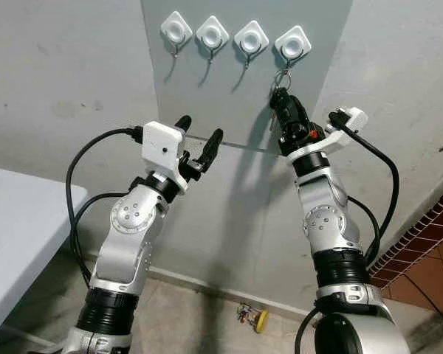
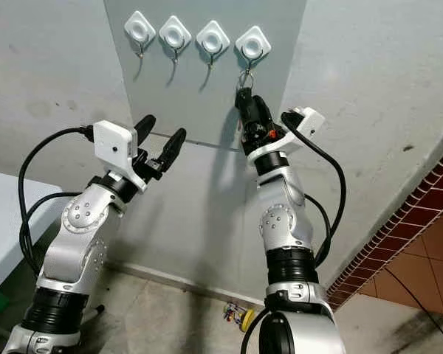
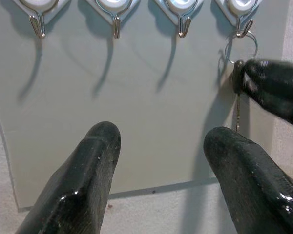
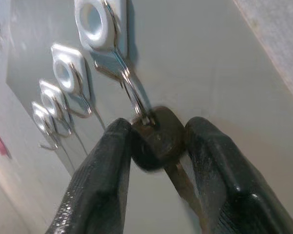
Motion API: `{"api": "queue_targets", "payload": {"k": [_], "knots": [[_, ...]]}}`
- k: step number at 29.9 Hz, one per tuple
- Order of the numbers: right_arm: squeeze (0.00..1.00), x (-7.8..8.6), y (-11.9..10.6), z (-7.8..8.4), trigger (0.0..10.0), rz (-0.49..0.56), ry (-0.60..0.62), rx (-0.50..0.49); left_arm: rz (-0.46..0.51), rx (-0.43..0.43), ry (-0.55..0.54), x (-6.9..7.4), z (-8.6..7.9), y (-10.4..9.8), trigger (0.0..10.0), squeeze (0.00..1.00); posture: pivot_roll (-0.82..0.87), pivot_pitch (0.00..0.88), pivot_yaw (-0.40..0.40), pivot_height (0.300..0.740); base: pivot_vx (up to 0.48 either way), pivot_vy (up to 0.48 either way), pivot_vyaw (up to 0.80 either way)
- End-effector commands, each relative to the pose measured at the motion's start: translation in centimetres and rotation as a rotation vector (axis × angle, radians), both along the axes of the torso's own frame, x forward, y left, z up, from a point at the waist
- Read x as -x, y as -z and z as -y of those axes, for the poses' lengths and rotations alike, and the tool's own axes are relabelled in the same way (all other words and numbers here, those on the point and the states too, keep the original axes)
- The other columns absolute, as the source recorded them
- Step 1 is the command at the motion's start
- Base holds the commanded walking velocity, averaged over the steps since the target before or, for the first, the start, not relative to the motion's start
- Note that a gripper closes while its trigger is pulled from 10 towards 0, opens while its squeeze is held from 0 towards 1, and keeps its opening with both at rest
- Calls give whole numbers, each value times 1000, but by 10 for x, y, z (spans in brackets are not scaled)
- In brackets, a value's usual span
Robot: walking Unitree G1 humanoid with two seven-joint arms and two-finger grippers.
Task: Hang keys on a hook
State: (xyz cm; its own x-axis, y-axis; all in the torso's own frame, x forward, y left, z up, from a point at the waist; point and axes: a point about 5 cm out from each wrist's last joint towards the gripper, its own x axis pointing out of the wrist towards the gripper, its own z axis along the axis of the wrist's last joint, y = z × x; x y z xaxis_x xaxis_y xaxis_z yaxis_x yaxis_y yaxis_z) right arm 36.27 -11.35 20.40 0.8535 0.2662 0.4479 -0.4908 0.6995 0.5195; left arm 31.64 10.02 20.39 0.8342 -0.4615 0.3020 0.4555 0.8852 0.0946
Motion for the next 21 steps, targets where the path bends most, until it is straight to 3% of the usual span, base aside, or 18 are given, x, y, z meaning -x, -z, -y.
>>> {"api": "queue_targets", "payload": {"k": [1,4,5,13,15,19,20,21], "knots": [[1000,3,7,-1,10000,-11,13,50,5,-12,10,3,3,-1,10000,0,-82,25,-13,740,0,0,0],[1000,4,10,0,10000,-17,17,61,4,-13,10,3,3,0,10000,0,-81,24,-13,740,0,0,0],[0,6,16,0,10000,-23,18,92,3,-19,7,4,4,2,10000,0,-81,22,-15,740,0,0,0],[0,14,45,2,10000,-88,18,181,-29,-42,-17,6,3,18,10000,0,-83,14,-16,740,0,0,0],[0,18,63,5,10000,-134,20,221,-66,-69,-67,7,-1,38,10000,0,-83,14,-16,740,0,0,0],[0,19,64,5,10000,-135,21,226,-68,-71,-71,7,-1,39,10000,0,-83,14,-16,740,0,0,0],[0,30,101,9,10000,-223,38,350,-198,-55,-153,9,-14,81,10000,0,-87,0,-11,740,0,0,0],[0,39,127,14,10000,-296,44,445,-269,-61,-210,15,-23,108,10000,0,-87,0,-11,740,0,0,0]]}}
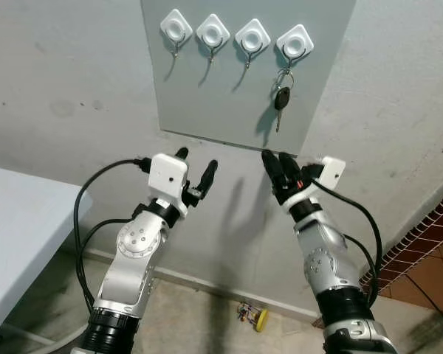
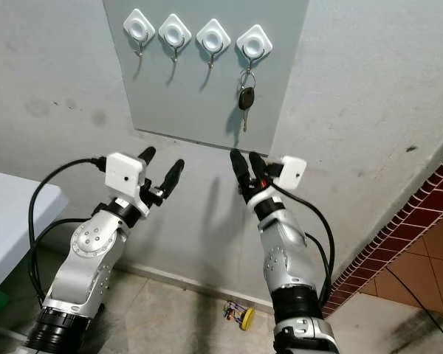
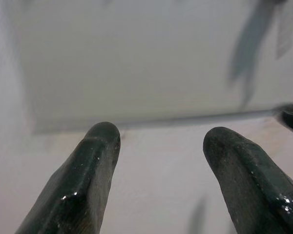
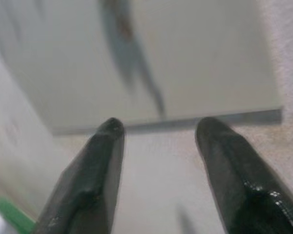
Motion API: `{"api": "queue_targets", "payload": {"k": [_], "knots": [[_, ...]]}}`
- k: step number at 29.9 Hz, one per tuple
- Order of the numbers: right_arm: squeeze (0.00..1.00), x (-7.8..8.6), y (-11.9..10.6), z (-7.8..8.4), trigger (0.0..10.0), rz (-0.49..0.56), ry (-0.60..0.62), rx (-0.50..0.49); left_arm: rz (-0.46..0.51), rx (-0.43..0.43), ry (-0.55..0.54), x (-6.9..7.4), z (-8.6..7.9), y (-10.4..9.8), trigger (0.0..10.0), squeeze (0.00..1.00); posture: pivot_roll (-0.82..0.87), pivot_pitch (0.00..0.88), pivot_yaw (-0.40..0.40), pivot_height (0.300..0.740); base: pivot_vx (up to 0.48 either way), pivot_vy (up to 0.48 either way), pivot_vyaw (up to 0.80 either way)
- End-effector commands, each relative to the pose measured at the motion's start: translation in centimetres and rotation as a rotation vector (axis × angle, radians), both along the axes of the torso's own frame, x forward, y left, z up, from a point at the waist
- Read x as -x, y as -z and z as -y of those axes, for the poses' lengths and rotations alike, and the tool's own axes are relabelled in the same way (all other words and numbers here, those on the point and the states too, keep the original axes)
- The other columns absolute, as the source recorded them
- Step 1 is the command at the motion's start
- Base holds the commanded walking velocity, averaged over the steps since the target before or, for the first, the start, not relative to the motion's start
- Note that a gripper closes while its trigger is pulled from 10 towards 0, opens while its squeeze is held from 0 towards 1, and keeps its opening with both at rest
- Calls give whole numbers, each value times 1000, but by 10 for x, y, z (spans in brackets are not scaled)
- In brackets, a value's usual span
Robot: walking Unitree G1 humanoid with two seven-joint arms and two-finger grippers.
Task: Hang keys on a hook
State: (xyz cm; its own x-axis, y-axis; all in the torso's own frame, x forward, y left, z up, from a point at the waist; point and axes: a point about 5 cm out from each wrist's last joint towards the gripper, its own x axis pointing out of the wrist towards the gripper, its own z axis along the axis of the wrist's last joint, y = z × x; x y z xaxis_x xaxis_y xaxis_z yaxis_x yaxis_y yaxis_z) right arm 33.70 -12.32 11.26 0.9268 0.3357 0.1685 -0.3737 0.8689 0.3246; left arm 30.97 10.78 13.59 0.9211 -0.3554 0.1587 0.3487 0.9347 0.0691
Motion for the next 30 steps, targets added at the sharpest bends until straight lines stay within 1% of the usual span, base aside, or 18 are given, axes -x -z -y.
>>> {"api": "queue_targets", "payload": {"k": [1,3,4,5,8,12,13,16,17,18,19,20,21,22,24,25,27,30], "knots": [[0,13,35,4,10000,-106,9,93,-123,-23,-80,8,-15,40,10000,0,-87,0,-11,740,0,0,0],[0,19,53,8,10000,-173,30,154,-217,-25,-124,13,-25,66,10000,0,-89,0,-10,740,0,0,0],[0,19,53,8,10000,-173,30,154,-217,-25,-124,13,-25,66,10000,0,-89,0,-10,740,0,0,0],[0,24,65,9,10000,-217,21,179,-274,-46,-157,17,-31,83,10000,0,-89,0,-10,740,0,0,0],[0,36,88,14,10000,-317,24,262,-392,-69,-206,28,-43,114,10000,0,-90,0,-10,740,0,0,0],[0,45,102,18,10000,-380,28,342,-469,-60,-239,36,-51,130,10000,0,-92,0,-9,740,0,0,0],[0,45,102,18,10000,-380,28,342,-469,-60,-239,36,-51,130,10000,0,-92,0,-9,740,0,0,0],[0,70,134,28,10000,-552,12,458,-630,-64,-278,55,-59,159,10000,0,-94,0,-8,740,0,0,0],[0,77,141,31,10000,-592,11,484,-661,-73,-284,60,-61,165,10000,0,-94,0,-8,740,0,0,0],[0,77,141,31,10000,-592,11,484,-661,-73,-284,60,-61,165,10000,0,-94,0,-8,740,0,0,0],[0,83,147,34,10000,-623,15,504,-696,-81,-294,66,-62,171,10000,0,-95,0,-7,740,0,0,0],[0,83,147,34,10000,-623,15,504,-696,-81,-294,66,-62,171,10000,0,-95,0,-7,740,0,0,0],[0,91,154,38,10000,-667,17,545,-731,-77,-300,72,-63,177,10000,0,-94,0,-5,740,0,0,0],[0,91,154,38,10000,-667,17,545,-731,-77,-300,72,-63,177,10000,0,-94,0,-5,740,0,0,0],[0,109,167,45,10000,-742,22,574,-836,-74,-313,91,-66,193,10000,0,-96,0,-6,740,0,0,0],[0,109,167,45,10000,-742,22,574,-836,-74,-313,91,-66,193,10000,0,-96,0,-6,740,0,0,0],[0,126,178,51,10000,-810,36,585,-935,-62,-341,113,-69,207,10000,0,-99,0,-5,740,0,0,0],[0,141,187,55,10000,-868,45,605,-1009,-37,-375,131,-73,218,10000,0,-105,0,0,740,0,0,0]]}}
